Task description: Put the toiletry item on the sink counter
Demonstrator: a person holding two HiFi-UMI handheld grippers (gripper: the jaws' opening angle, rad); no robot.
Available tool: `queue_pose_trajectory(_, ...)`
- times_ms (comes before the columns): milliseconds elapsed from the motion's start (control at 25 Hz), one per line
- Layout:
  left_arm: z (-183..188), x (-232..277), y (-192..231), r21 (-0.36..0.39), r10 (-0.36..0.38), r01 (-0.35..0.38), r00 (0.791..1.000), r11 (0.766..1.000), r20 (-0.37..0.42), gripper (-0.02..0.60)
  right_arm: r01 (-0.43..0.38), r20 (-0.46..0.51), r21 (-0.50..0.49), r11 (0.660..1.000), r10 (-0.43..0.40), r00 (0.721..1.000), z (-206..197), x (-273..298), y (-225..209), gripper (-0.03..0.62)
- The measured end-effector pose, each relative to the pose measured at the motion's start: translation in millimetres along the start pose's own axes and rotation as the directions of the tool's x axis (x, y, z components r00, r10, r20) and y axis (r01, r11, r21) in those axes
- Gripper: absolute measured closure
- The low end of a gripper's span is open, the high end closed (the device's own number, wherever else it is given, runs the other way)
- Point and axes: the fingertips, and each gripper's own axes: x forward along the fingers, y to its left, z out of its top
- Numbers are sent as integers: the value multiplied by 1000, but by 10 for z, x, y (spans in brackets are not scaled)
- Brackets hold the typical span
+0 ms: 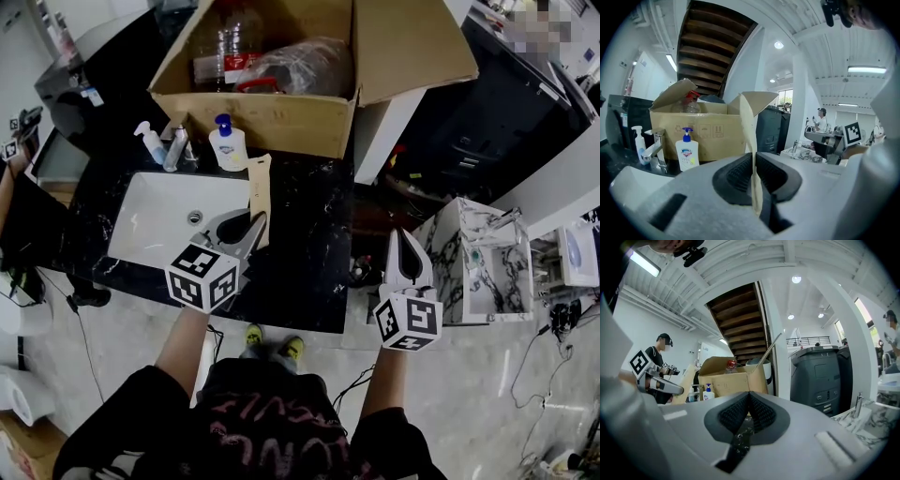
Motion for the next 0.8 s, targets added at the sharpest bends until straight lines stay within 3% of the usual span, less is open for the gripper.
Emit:
queue_pose_trajectory(200, -190, 19, 47, 0, 12, -12, 999, 1000, -51, 552, 10, -2, -8, 1000, -10, 1000, -10, -20, 37, 582)
queue_pose_trajectory(440, -452, 87, 100, -54, 0, -6, 995, 999, -103, 552, 11, -12, -13, 1000, -11, 1000, -44, 19, 75, 582)
queue_pose_trajectory(800, -1014, 211, 149, -106, -18, -6, 973, 994, -228, 552, 3, -43, -10, 1000, -4, 999, -187, 114, 102, 582)
